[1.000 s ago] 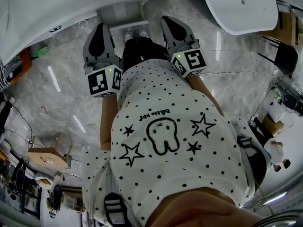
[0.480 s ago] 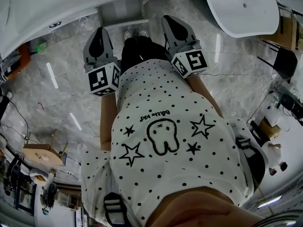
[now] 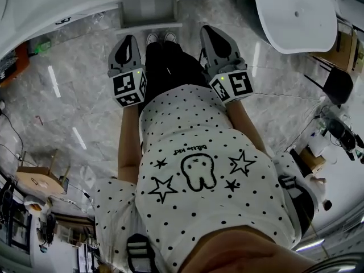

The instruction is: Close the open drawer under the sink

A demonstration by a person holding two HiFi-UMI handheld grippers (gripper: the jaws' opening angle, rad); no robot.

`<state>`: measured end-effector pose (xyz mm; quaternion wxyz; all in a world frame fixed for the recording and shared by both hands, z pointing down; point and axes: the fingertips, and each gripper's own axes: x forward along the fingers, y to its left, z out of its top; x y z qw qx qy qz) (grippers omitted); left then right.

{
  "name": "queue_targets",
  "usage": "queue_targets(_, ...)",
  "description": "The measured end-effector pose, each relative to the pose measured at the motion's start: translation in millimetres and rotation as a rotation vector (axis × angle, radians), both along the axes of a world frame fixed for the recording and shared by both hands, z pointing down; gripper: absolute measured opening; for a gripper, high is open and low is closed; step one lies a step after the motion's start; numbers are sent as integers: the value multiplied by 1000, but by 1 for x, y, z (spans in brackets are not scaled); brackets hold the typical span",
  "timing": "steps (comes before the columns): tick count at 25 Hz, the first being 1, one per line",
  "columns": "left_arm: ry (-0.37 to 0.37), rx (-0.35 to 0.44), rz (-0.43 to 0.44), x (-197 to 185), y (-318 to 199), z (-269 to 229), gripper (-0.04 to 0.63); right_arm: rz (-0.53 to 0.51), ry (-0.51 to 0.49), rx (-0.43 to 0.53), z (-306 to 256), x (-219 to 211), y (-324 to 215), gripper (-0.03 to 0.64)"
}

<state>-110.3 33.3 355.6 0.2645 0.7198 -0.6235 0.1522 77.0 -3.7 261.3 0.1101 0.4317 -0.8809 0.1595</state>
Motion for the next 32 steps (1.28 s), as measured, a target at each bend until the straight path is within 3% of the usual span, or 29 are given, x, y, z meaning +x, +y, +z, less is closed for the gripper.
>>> queue_targets(13, 107, -278, 44, 4, 17, 180, 15, -40, 12, -71, 73, -35, -11, 14)
queue_targets(16, 99, -317, 61, 4, 19, 216, 18, -33, 23, -85, 92, -38, -10, 14)
queue_targets(19, 136, -343, 82, 11, 16, 248, 101, -23, 33, -104, 107, -39, -9, 14)
queue_targets(22, 150, -383, 102, 23, 19, 280, 117, -7, 32, -130, 120, -38, -4, 14)
queue_targets(32, 155, -305, 99, 36, -10, 338, 135, 25, 73, -201, 161, -28, 13, 14)
